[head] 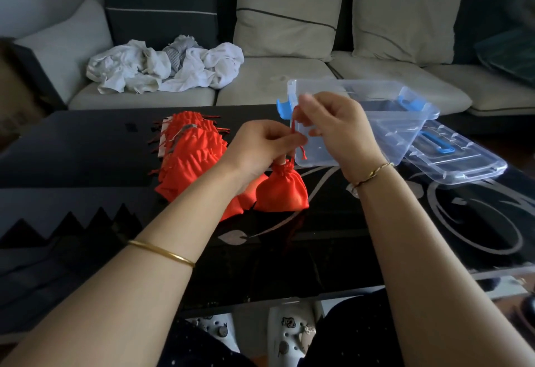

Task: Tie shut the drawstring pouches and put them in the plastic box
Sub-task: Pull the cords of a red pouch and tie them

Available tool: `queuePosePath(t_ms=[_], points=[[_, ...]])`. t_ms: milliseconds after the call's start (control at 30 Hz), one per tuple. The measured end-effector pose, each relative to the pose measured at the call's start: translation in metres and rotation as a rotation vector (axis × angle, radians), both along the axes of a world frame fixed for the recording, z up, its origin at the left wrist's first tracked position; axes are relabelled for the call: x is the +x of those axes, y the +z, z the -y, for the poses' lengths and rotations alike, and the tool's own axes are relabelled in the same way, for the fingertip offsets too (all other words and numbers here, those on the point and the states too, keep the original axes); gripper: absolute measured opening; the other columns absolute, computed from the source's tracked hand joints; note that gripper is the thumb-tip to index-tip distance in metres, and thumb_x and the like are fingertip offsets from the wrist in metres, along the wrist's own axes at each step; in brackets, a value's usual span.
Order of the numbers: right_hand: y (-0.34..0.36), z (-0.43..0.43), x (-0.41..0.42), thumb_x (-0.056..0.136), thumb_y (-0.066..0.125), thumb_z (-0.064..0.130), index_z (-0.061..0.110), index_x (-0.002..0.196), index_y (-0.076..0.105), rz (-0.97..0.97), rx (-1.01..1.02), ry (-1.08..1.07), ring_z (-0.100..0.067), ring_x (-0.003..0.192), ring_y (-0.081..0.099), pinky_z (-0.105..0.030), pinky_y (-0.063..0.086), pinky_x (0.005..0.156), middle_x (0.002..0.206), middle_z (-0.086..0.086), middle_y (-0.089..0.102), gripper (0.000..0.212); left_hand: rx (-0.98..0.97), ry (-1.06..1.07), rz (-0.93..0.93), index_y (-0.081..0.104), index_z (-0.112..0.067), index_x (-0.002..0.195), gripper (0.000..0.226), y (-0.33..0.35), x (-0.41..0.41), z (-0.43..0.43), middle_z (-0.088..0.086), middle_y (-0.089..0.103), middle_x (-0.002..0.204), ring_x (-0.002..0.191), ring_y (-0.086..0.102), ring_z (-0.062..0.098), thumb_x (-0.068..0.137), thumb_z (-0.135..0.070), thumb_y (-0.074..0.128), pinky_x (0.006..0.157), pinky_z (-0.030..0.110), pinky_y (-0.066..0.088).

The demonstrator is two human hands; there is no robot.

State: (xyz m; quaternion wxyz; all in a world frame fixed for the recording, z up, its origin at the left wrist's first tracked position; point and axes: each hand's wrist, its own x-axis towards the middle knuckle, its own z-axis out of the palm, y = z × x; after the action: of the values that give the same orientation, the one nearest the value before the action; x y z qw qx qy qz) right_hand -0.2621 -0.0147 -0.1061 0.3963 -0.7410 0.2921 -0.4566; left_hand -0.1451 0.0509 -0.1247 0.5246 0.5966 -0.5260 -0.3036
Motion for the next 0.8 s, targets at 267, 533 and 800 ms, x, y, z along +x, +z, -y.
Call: queuePosePath(t_ms=[267, 533, 800], points=[[-0.020, 0.001, -0.004, 0.098, 0.039, 0.035, 0.013, 0.073, 0.059, -0.309, 0.428, 0.080, -0.019, 0.080, 0.059, -0.038, 0.049, 0.081, 0.074, -0.003, 0.061, 0.038, 0.001, -0.017, -0.154, 0.072, -0.016, 0.084, 0.014, -0.003, 0.003, -0.004, -0.009, 0.061, 0.060, 0.056, 0.048, 0.007, 0.090, -0.013, 0.059, 0.059, 0.016, 0.045], [-0.021, 0.004, -0.016, 0.093, 0.051, 0.026, 0.012, 0.067, 0.055, -0.437, 0.483, 0.237, -0.015, 0.070, 0.055, -0.026, 0.048, 0.064, 0.065, -0.003, 0.054, 0.031, 0.001, 0.065, -0.220, 0.069, -0.012, 0.085, 0.018, -0.006, 0.004, -0.003, 0.001, 0.067, 0.075, 0.055, 0.060, 0.001, 0.087, 0.003, 0.059, 0.059, 0.012, 0.050], [-0.033, 0.010, 0.001, 0.097, 0.039, 0.006, 0.002, 0.110, 0.059, -0.086, 0.493, 0.239, -0.015, 0.076, 0.065, -0.032, 0.055, 0.076, 0.087, -0.008, 0.065, 0.024, -0.172, 0.056, 0.450, 0.067, -0.017, 0.104, 0.032, -0.009, 0.004, -0.002, -0.010, 0.062, 0.083, 0.074, 0.058, -0.003, 0.084, 0.006, 0.057, 0.072, 0.010, 0.047]])
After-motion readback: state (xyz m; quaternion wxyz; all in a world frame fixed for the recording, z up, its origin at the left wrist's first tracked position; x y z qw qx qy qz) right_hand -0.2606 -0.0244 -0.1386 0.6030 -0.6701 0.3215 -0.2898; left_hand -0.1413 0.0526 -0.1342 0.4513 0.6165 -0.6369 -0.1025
